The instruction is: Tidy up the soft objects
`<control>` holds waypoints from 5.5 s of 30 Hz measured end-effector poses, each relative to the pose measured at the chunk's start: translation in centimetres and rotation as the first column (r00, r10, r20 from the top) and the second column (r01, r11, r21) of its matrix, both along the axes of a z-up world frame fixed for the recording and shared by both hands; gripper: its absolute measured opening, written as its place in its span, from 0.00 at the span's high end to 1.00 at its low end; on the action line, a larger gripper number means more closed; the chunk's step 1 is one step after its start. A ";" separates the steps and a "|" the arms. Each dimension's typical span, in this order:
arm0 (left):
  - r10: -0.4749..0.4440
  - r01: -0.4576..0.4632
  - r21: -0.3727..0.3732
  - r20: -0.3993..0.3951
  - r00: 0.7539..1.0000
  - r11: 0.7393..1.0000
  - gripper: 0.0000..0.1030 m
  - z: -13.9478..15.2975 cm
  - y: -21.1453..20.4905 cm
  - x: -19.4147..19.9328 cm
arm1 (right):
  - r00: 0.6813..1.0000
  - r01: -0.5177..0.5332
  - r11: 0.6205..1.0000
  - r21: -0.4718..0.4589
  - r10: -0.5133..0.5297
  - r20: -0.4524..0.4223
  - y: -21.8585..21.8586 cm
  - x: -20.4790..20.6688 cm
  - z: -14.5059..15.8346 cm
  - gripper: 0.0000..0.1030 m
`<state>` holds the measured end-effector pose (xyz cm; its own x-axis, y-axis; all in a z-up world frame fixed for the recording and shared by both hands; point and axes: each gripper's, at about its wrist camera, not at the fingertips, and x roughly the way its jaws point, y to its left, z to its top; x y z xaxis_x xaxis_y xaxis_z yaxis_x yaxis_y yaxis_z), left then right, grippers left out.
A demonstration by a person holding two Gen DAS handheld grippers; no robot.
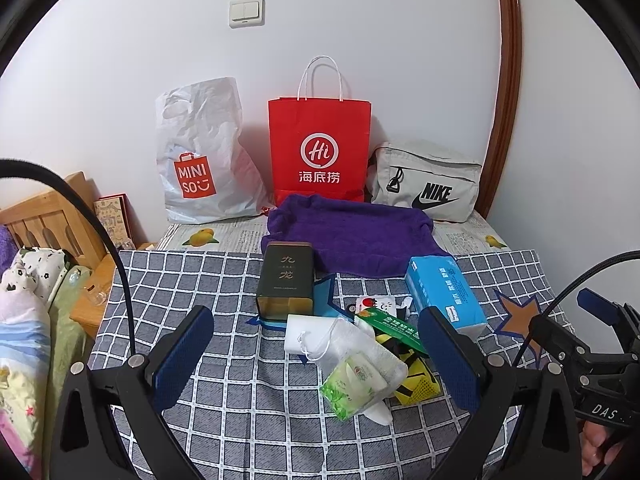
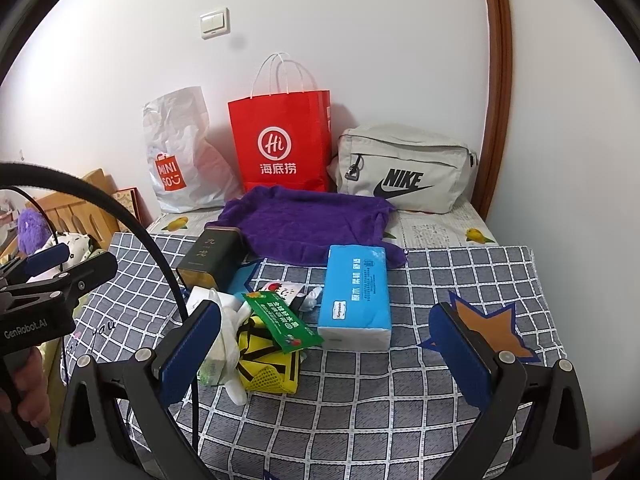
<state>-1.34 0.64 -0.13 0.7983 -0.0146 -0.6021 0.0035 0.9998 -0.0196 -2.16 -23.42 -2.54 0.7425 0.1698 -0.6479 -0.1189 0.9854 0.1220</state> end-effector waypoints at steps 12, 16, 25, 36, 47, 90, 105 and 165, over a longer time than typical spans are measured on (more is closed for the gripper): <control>0.003 -0.003 0.000 0.002 1.000 1.000 0.00 0.0 0.3 -0.4 | 1.000 -0.002 1.000 0.003 0.002 0.006 0.2 -0.1 0.0 0.01; 0.003 -0.003 0.001 -0.001 1.000 1.000 0.00 0.1 0.4 -0.4 | 1.000 -0.003 1.000 0.003 0.003 0.005 0.2 -0.2 0.0 0.01; -0.003 0.003 0.006 -0.001 1.000 1.000 0.00 0.4 0.3 -0.3 | 1.000 -0.004 1.000 0.003 0.004 0.006 0.2 -0.2 0.0 0.01; -0.004 0.004 0.008 -0.001 1.000 1.000 0.00 0.4 0.2 -0.3 | 1.000 -0.008 1.000 0.002 0.008 0.008 0.3 -0.2 0.1 0.01; -0.011 0.010 0.014 0.005 1.000 1.000 0.00 0.4 0.1 -0.4 | 1.000 -0.017 1.000 0.004 0.017 0.018 0.4 -0.4 0.4 0.01; 0.025 -0.025 -0.001 -0.121 0.992 1.000 0.00 -5.1 2.4 3.5 | 0.991 -0.117 0.993 -0.017 0.115 -0.072 2.2 2.9 -6.1 0.11; -0.214 0.185 -0.136 -0.236 0.948 0.973 0.01 -12.7 1.6 5.2 | 0.957 -0.196 0.980 0.036 0.199 -0.211 1.7 4.3 -12.1 0.18; -0.272 0.230 -0.167 -0.305 0.912 0.959 0.44 -15.6 4.1 7.8 | 0.874 -0.284 0.931 0.229 0.350 -0.337 3.7 5.7 -14.1 0.25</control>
